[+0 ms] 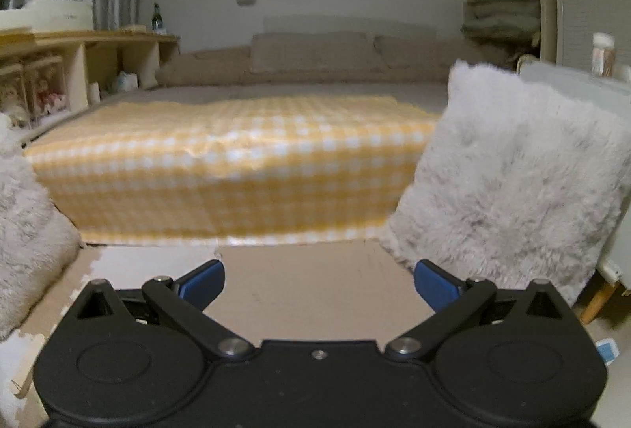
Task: Organize rigid objects
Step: 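Move the left tool down to the wooden popsicle stick and close on it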
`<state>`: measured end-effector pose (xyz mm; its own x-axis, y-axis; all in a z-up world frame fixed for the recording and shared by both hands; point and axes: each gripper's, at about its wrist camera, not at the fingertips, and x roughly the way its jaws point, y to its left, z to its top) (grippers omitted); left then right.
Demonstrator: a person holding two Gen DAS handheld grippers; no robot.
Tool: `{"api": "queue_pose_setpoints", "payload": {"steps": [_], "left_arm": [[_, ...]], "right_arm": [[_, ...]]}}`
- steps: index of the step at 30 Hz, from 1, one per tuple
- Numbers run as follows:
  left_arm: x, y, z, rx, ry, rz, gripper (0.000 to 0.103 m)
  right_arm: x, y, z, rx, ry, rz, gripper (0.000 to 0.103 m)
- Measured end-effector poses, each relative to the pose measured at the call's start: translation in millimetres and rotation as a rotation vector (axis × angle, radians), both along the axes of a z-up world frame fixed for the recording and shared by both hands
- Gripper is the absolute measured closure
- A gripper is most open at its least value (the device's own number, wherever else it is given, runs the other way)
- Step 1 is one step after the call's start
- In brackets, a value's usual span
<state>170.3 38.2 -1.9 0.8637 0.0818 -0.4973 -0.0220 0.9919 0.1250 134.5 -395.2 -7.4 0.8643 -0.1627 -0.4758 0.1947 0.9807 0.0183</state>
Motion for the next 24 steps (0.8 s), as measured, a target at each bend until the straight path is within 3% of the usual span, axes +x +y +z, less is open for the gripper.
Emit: {"api": "queue_pose_setpoints", "payload": {"steps": [7,10,13,22,24], "left_arm": [[22.5,18.9,-36.1,0.007,0.16,-0.03,0.0],[29.5,23.9,-47.2,-0.005,0.207,-0.039,0.0],[36.2,29.9,-55.3,-0.05,0.255,-0.049,0.0],[45.5,34.9,-67.0,-0.113,0.321,-0.06,0.001],[47.9,35.2,-70.5,-0.115,0.337,-0.063,0.006]], "right_arm": [[23.8,-8.0,-49.4,-0.016,0.185,0.03,0.0],[27.7,-8.9,-75.1,-0.041,0.316,0.057,0.001],[30.1,-11.6,-94.6,-0.046,0.427,0.085,0.011],[40.9,-18.4,-125.9,-0.011,0.613,0.081,0.054],[40.9,-18.8,-129.3,0.021,0.64,0.101,0.081]]}}
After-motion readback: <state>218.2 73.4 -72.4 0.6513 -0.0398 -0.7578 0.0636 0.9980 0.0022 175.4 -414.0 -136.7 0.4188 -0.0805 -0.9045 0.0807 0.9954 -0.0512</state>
